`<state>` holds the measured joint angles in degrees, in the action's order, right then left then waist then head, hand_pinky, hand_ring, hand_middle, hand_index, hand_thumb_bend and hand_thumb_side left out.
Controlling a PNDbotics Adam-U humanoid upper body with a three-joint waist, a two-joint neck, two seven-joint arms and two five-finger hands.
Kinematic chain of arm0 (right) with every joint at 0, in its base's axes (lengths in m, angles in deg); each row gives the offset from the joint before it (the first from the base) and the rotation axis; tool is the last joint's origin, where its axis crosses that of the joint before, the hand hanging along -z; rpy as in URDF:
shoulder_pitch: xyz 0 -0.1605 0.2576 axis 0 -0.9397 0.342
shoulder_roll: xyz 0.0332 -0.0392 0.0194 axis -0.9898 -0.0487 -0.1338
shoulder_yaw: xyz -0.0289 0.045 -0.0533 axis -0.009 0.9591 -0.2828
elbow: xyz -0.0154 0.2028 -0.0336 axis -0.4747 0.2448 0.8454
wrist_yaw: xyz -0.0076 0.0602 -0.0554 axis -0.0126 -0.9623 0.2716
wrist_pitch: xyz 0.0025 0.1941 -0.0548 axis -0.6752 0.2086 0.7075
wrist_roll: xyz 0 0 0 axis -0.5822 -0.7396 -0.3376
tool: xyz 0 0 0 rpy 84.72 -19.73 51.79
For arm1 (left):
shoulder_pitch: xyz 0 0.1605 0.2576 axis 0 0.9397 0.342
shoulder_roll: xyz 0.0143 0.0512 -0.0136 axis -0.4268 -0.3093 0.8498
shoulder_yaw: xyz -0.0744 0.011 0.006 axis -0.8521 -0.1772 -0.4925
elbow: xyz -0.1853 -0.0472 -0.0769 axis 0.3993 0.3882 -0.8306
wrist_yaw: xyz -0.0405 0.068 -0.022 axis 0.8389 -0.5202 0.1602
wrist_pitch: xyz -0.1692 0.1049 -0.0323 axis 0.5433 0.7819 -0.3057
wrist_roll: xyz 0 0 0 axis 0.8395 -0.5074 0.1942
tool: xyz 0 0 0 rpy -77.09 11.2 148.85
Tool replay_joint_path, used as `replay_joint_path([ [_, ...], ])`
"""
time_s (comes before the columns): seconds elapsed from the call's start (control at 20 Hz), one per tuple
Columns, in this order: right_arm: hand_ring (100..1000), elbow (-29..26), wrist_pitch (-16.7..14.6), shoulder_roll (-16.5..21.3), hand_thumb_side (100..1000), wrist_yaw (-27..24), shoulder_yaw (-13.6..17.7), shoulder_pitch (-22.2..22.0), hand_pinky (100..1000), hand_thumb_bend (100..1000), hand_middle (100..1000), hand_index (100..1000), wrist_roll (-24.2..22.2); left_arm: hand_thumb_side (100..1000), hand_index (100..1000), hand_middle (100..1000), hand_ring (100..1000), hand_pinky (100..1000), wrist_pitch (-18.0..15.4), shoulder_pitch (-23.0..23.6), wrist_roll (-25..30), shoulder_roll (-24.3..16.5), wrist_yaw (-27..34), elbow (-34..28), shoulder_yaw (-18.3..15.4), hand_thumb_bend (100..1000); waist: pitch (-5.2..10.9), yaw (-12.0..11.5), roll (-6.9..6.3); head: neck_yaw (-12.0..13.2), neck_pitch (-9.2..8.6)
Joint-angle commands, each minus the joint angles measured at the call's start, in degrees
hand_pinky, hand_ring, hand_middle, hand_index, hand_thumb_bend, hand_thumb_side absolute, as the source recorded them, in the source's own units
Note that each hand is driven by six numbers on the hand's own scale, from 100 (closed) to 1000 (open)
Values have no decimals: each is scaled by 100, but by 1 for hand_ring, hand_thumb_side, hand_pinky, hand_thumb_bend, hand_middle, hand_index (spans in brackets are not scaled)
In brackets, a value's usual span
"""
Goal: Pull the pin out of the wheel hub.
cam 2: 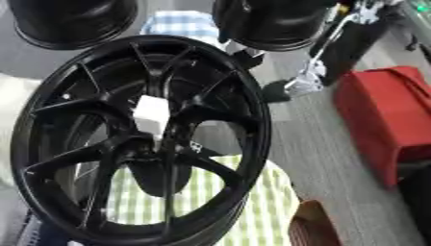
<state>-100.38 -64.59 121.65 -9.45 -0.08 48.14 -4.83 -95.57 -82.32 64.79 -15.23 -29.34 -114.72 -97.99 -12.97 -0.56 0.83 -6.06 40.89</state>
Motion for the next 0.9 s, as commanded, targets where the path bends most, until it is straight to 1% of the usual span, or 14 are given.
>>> replay_joint_path([
  [0.05,754,397,22,-388,338,-91,-54,397,808,462,702,760,-331,600,726,523,624,692,-8,-29,-9,-175,-44,-42,-36,470,131,18,-11,-5,13],
  [0.2,748,681,97,-874,345,37,-49,566,801,476,697,758,-630,600,726,524,625,693,-6,-33,-12,-165,-45,-30,-37,469,155,28,-7,-13,14],
  [0.35,743,874,169,-1344,352,224,6,566,790,480,693,756,-789,601,726,524,625,693,-2,-40,-16,-157,-45,-18,-37,469,176,36,2,-2,2],
  [0.45,738,1001,291,-1644,355,384,78,527,779,512,688,754,-701,601,726,524,626,693,2,-46,-16,-153,-51,-6,-32,467,195,40,9,21,1],
  [0.6,737,1197,554,-2076,370,658,127,508,773,518,685,752,-447,601,726,525,626,693,9,-41,-32,-157,-60,17,-42,465,236,68,34,51,42],
  [0.7,735,1287,742,-2228,377,848,95,494,764,521,683,751,-260,601,726,525,626,693,14,-48,-39,-151,-59,27,-42,465,258,62,50,34,69],
  [0.9,731,1374,1109,-2349,387,1225,-39,418,752,526,679,749,97,602,726,525,627,693,25,-71,-44,-134,-51,40,-34,465,280,33,70,33,112],
])
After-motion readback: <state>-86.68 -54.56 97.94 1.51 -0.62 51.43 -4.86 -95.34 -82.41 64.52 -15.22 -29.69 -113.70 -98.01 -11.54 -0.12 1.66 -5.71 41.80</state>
